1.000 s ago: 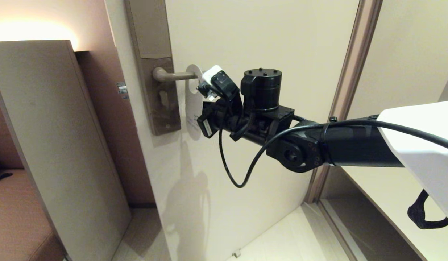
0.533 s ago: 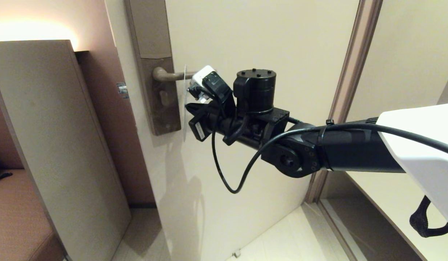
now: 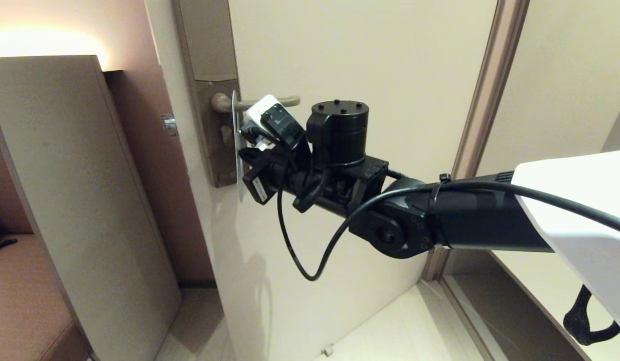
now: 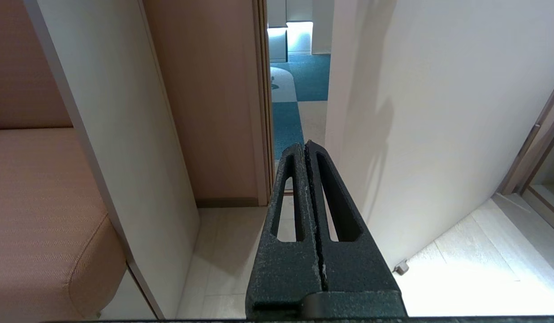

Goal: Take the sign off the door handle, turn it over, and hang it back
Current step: Hang the sign back with the other side facing out

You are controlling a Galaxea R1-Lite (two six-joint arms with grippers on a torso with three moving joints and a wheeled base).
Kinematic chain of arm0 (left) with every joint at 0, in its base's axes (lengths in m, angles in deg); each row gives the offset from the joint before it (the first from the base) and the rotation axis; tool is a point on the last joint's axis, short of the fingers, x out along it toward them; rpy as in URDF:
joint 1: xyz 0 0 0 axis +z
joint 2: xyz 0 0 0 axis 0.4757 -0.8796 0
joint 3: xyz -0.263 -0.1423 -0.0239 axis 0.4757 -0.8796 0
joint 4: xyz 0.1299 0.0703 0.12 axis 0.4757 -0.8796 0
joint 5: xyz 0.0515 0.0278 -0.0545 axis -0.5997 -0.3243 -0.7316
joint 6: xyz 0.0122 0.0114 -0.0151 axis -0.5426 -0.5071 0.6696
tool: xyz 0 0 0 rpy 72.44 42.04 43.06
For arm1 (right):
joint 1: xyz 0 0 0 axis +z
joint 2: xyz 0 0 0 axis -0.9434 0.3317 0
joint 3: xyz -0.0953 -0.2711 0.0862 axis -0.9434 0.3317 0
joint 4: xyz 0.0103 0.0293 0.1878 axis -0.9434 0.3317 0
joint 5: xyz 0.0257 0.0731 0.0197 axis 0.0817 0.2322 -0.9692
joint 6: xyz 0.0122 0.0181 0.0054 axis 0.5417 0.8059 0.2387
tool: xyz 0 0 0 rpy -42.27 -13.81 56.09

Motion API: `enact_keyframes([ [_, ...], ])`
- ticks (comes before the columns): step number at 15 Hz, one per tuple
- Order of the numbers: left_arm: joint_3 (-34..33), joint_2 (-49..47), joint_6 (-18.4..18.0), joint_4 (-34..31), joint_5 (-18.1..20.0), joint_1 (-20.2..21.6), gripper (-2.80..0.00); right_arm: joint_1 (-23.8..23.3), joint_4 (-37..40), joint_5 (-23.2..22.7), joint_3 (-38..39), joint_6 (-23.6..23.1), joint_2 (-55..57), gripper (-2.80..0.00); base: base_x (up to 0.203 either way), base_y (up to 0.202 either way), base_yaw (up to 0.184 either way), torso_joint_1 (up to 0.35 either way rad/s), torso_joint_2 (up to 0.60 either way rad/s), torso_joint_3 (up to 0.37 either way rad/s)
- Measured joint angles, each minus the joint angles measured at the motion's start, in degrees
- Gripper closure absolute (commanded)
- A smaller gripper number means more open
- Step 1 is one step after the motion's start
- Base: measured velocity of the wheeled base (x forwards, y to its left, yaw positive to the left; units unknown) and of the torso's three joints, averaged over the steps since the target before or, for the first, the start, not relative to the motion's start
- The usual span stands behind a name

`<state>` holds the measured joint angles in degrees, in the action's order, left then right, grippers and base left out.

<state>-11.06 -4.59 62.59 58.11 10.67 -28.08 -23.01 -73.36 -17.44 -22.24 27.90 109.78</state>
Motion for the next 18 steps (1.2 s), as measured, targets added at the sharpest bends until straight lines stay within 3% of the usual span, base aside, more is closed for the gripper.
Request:
enact_keyframes([
  [18,0.00,0.00,0.00,0.00,-0.02,0.00,0.00,3.45,-4.97,5.56,-8.14,0.11,9.11,0.00,0.000,0.000,0.000,0.000,0.00,0.000],
])
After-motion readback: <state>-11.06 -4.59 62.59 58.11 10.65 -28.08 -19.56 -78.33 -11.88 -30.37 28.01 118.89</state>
